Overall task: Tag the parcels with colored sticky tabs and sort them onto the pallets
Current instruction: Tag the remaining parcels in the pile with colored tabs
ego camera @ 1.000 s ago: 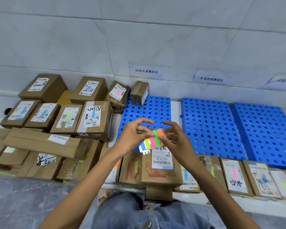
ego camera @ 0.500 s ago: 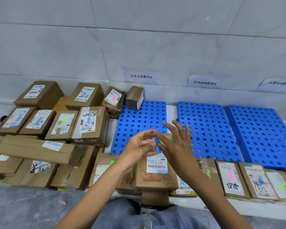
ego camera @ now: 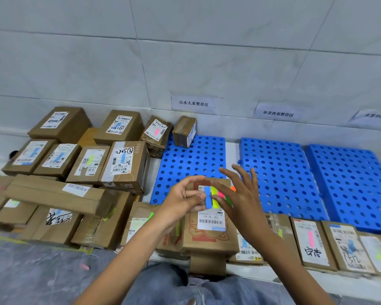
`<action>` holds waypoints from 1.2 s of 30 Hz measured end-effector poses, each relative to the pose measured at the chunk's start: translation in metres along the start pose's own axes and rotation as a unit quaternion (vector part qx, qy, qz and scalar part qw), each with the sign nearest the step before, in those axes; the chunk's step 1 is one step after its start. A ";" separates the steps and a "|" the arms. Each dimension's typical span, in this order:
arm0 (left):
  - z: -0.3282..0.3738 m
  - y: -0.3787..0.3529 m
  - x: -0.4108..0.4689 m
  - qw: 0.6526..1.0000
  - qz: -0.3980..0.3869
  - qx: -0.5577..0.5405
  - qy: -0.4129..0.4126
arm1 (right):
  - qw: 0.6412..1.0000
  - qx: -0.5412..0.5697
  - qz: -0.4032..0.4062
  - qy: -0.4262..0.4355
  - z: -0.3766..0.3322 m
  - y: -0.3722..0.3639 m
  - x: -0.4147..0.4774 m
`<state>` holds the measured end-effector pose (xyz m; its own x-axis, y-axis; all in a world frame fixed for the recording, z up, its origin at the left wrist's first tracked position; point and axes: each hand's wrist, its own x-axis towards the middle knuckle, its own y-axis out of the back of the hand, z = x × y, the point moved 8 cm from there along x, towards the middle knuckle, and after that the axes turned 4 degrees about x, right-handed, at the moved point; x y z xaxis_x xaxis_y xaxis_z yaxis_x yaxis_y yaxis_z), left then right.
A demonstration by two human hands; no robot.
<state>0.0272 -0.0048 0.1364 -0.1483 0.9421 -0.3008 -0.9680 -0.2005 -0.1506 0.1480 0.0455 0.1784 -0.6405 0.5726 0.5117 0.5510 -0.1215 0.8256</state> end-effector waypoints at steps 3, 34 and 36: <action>-0.001 0.002 -0.002 1.000 0.000 -0.004 0.003 | 0.999 -0.018 0.021 0.030 -0.008 0.005 -0.001; -0.105 0.090 0.012 0.840 0.193 0.506 -0.018 | 0.878 0.238 -0.138 -0.391 0.059 -0.099 -0.064; -0.097 0.044 0.010 0.912 0.079 0.402 -0.002 | 0.819 0.333 -0.163 -0.438 0.054 -0.103 -0.074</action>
<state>0.0027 -0.0305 0.0358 -0.2975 0.9200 -0.2550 -0.7696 -0.0730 0.6344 0.1676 0.0597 0.0428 -0.3435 0.8837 -0.3179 0.7830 0.4563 0.4227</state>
